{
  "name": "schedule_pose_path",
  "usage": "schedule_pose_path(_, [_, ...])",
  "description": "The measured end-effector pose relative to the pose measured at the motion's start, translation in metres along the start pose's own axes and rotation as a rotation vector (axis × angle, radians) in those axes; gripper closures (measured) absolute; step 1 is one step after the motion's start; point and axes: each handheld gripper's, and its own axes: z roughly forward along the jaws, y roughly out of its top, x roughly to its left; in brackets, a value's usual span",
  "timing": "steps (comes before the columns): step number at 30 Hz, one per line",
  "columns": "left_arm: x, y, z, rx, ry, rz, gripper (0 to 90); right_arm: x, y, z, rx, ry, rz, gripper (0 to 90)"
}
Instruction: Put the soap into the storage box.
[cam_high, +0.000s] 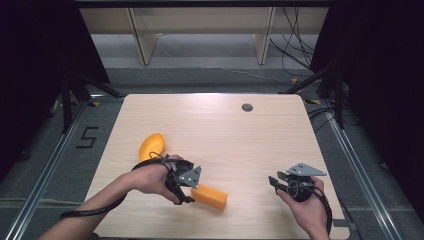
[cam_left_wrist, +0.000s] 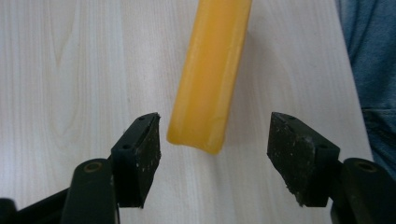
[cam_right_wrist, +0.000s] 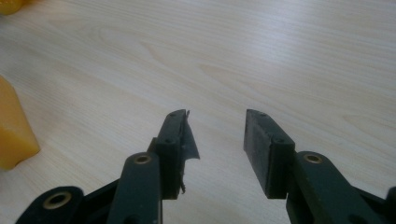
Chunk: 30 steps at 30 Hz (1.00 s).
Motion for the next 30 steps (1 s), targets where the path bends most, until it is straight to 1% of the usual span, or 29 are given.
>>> schedule_pose_path(3, [0.003, 0.005, 0.004, 0.017, 0.000, 0.012, 34.6, 0.000, 0.000, 0.000, 0.002, 0.000, 0.000, 59.9])
schedule_pose_path(4, [0.002, 0.006, 0.005, 0.015, -0.001, 0.008, 34.8, 0.002, -0.001, 0.000, 0.005, -0.007, 0.018, 59.9])
schedule_pose_path(5, [0.003, 0.009, 0.007, 0.032, -0.008, 0.030, 34.8, 0.001, -0.001, 0.000, 0.004, -0.006, 0.010, 59.9])
schedule_pose_path(7, [0.003, 0.011, 0.009, 0.032, -0.012, 0.031, 34.7, 0.002, -0.001, 0.000, 0.006, -0.005, 0.013, 59.8])
schedule_pose_path(8, [0.004, 0.014, 0.011, 0.045, -0.020, 0.048, 34.7, 0.002, 0.000, 0.000, 0.006, -0.005, 0.014, 59.8])
schedule_pose_path(11, [0.005, 0.016, 0.014, 0.041, -0.026, 0.042, 34.7, 0.002, -0.001, 0.001, -0.002, -0.003, 0.018, 59.8])
schedule_pose_path(12, [0.006, 0.019, 0.016, 0.048, -0.030, 0.054, 34.7, 0.002, -0.001, 0.001, 0.003, -0.002, 0.017, 59.8])
schedule_pose_path(14, [0.006, 0.021, 0.017, 0.046, -0.033, 0.053, 34.7, 0.002, -0.001, 0.001, 0.005, -0.001, 0.017, 59.8])
schedule_pose_path(15, [0.006, 0.022, 0.018, 0.050, -0.037, 0.060, 34.7, 0.003, -0.001, 0.000, 0.018, 0.006, 0.032, 59.8])
schedule_pose_path(16, [0.006, 0.024, 0.019, 0.048, -0.039, 0.064, 34.7, 0.002, -0.001, 0.000, 0.015, 0.006, 0.027, 59.8])
schedule_pose_path(17, [0.006, 0.025, 0.021, 0.046, -0.045, 0.067, 34.6, -0.001, -0.001, 0.001, 0.005, 0.011, 0.001, 59.8])
schedule_pose_path(18, [0.007, 0.028, 0.023, 0.047, -0.047, 0.073, 34.6, -0.001, -0.001, 0.001, 0.004, 0.004, -0.009, 59.8])
schedule_pose_path(21, [0.008, 0.030, 0.026, 0.044, -0.048, 0.071, 34.1, -0.001, -0.001, 0.001, 0.004, 0.003, -0.009, 59.6])
schedule_pose_path(23, [0.008, 0.031, 0.029, 0.048, -0.050, 0.077, 34.2, -0.001, -0.001, 0.001, 0.004, 0.003, -0.008, 59.6])
schedule_pose_path(25, [0.008, 0.033, 0.032, 0.056, -0.053, 0.086, 34.0, -0.001, -0.001, 0.002, 0.005, 0.001, -0.009, 59.6])
schedule_pose_path(27, [0.008, 0.034, 0.035, 0.061, -0.061, 0.087, 34.1, -0.001, -0.001, 0.002, 0.006, 0.002, -0.009, 59.6])
schedule_pose_path(29, [0.010, 0.036, 0.037, 0.079, -0.065, 0.107, 34.2, -0.001, -0.001, 0.002, 0.005, 0.004, -0.009, 59.6])
schedule_pose_path(30, [0.010, 0.037, 0.038, 0.081, -0.064, 0.106, 34.3, -0.001, -0.001, 0.002, 0.005, 0.003, -0.009, 59.6])
